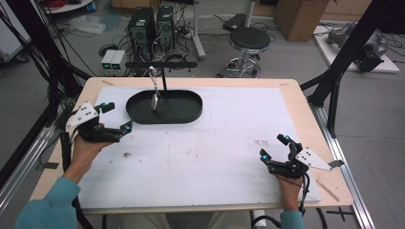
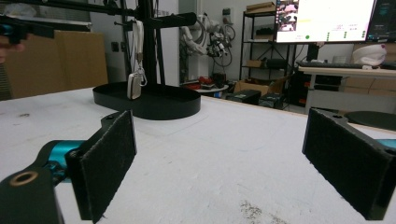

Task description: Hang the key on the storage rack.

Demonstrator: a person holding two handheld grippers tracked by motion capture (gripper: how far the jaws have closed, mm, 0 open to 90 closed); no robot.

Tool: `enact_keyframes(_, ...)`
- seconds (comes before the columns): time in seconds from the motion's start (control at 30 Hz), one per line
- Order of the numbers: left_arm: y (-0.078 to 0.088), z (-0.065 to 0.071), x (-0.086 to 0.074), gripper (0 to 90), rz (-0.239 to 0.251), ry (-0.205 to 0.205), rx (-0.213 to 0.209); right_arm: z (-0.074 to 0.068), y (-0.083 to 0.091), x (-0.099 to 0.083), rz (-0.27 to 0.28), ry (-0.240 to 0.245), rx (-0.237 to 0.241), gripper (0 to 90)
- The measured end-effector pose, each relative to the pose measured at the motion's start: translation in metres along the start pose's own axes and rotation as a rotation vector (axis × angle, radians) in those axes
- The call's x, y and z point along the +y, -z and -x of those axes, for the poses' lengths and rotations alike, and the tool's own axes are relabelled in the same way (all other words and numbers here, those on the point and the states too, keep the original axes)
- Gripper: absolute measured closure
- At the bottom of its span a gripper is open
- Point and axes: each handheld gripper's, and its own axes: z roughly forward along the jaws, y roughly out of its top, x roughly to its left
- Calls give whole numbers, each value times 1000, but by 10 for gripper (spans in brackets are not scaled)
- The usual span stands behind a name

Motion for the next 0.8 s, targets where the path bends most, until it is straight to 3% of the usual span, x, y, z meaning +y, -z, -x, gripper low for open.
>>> enact_keyframes(0.1, 17, 5, -15, 17, 37, 22, 15, 0, 0, 0, 1, 1, 0, 92)
enact_keyframes(0.2, 27, 12, -32, 17, 49, 11, 35, 0, 0, 0, 1, 1, -1, 92)
enact_keyframes(0.3, 34, 17, -51, 17, 70, 60, 36, 0, 0, 0, 0, 0, 0, 92)
enact_keyframes(0.53, 48, 30, -70, 17, 125, 49, 29, 0, 0, 0, 0, 0, -1, 92)
enact_keyframes(0.63, 53, 31, -77, 17, 150, 72, 20, 0, 0, 0, 0, 2, -1, 92)
enact_keyframes(0.7, 53, 33, -83, 17, 135, 67, 11, -1, 0, 0, -3, -3, -1, 92)
enact_keyframes(0.8, 57, 36, -86, 17, 171, 45, 31, -1, 0, 0, -3, -5, -1, 92)
